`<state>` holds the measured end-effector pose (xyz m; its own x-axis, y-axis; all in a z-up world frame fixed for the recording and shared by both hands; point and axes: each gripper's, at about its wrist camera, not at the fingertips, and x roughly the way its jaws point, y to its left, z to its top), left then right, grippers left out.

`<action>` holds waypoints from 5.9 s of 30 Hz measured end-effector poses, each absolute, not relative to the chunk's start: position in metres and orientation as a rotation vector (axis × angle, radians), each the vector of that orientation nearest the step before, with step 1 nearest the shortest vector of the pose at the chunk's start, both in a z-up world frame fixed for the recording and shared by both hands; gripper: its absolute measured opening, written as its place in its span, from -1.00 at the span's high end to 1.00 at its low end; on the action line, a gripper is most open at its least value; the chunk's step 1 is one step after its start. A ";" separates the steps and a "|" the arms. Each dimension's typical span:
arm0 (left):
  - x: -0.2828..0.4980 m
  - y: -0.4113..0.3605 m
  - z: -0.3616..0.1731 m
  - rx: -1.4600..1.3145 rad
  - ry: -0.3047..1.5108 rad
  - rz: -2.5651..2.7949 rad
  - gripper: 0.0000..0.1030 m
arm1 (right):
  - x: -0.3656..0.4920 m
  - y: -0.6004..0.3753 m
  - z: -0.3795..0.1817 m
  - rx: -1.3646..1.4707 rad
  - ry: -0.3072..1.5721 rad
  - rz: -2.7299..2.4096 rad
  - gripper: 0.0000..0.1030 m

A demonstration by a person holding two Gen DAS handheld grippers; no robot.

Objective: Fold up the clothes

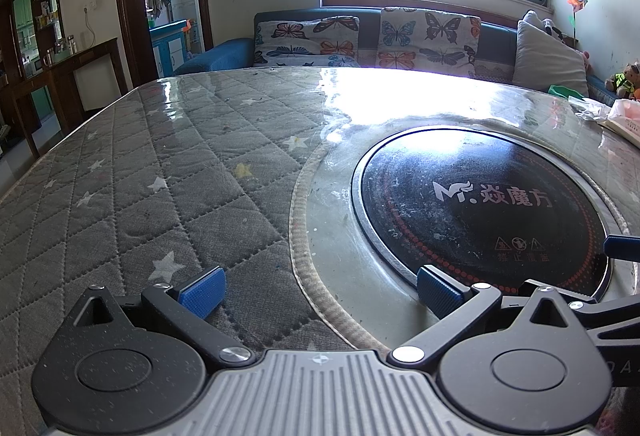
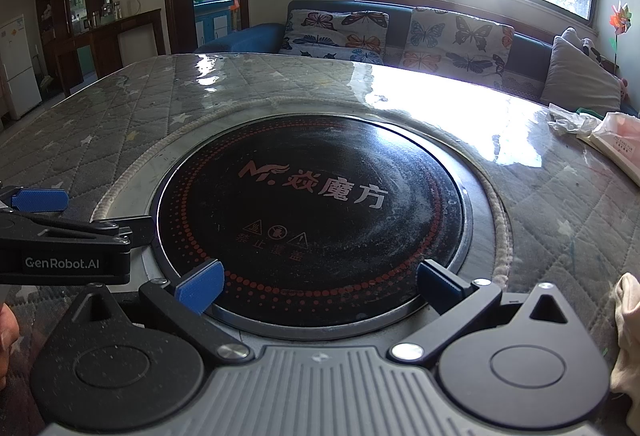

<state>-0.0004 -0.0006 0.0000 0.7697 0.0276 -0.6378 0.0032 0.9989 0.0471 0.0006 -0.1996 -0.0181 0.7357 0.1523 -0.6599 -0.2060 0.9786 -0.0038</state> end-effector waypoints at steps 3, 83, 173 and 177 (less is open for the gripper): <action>-0.002 -0.003 0.000 0.045 0.693 0.015 -1.00 | 0.001 -0.200 -0.018 -0.076 0.719 0.198 -1.00; -0.122 -0.207 0.041 0.269 0.711 -0.535 -1.00 | -0.221 -0.358 0.033 0.072 0.688 -0.148 -1.00; -0.092 -0.287 0.028 0.344 0.924 -0.636 -1.00 | -0.203 -0.415 0.019 0.189 0.822 -0.253 -0.99; -0.088 -0.289 0.028 0.343 0.927 -0.631 -1.00 | -0.200 -0.419 0.019 0.191 0.819 -0.257 -0.99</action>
